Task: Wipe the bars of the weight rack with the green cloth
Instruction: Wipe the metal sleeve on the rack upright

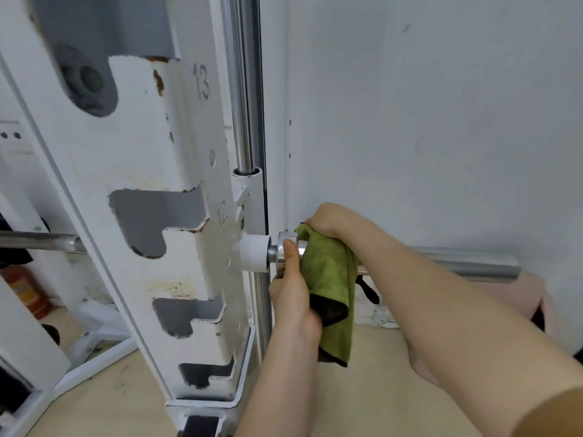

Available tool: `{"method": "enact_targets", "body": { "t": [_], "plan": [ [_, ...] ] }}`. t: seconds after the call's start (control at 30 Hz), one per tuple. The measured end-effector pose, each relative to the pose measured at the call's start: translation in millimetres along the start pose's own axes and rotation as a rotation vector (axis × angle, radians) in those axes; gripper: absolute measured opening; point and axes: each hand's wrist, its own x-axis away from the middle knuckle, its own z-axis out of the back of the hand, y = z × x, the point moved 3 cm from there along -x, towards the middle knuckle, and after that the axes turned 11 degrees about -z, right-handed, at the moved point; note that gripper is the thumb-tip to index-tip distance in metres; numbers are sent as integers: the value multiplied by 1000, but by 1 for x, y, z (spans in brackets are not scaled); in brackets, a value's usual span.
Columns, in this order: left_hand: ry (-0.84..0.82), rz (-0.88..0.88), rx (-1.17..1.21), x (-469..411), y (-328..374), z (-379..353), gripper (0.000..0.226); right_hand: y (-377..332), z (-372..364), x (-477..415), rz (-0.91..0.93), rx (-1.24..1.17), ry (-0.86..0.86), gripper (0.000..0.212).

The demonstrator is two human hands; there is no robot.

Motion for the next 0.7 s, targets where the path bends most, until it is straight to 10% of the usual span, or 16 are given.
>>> {"method": "enact_targets", "body": {
  "t": [0.2,0.4,0.57,0.7],
  "plan": [
    [-124,39,74,-2,3,18,44,8,-9,6,97,-203,-6,33],
    [79,-52,-128,11,17,9,28,20,-27,50,187,-70,480,47],
    [20,-130,-278,20,20,18,14,114,3,44,-172,-131,509,44],
    [-200,-363,-786,61,3,31,62,116,4,36,-237,-111,421,34]
  ]
}}
